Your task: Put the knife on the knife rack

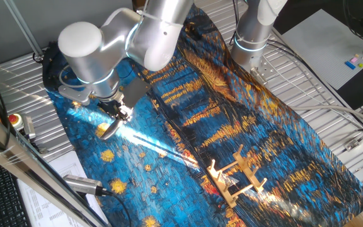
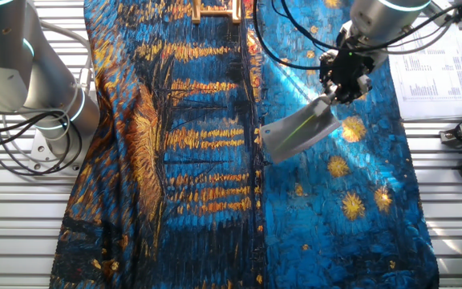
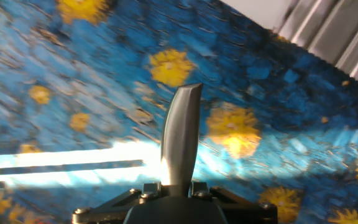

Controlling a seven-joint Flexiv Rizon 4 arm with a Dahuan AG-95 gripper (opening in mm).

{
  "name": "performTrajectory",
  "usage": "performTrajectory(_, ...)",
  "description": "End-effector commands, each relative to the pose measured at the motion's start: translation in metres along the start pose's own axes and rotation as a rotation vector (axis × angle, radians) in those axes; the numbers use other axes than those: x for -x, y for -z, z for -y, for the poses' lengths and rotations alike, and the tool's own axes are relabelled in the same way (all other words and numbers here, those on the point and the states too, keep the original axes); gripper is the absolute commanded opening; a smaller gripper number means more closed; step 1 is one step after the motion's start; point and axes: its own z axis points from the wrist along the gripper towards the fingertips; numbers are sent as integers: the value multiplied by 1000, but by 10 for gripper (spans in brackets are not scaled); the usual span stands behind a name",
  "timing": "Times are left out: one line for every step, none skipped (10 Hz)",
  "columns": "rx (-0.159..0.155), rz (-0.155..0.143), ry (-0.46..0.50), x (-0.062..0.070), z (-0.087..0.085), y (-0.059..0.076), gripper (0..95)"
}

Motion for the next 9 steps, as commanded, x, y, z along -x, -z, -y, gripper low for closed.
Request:
performTrajectory(25,-38,-40,3,-11,5,0)
performTrajectory(35,-52,-63,8,-27,13,0)
performTrajectory(35,-55,-74,13,-39,18,0)
performTrajectory(42,-56,-92,18,-53,22,0)
performTrajectory(42,-56,-98,22,-62,26,0)
performTrajectory(44,-57,-107,25,-72,29,0)
performTrajectory(46,-54,-123,30,-86,32,0)
performTrajectory(57,-46,-148,36,-102,34,0)
performTrajectory(67,-43,-178,40,-117,36,0)
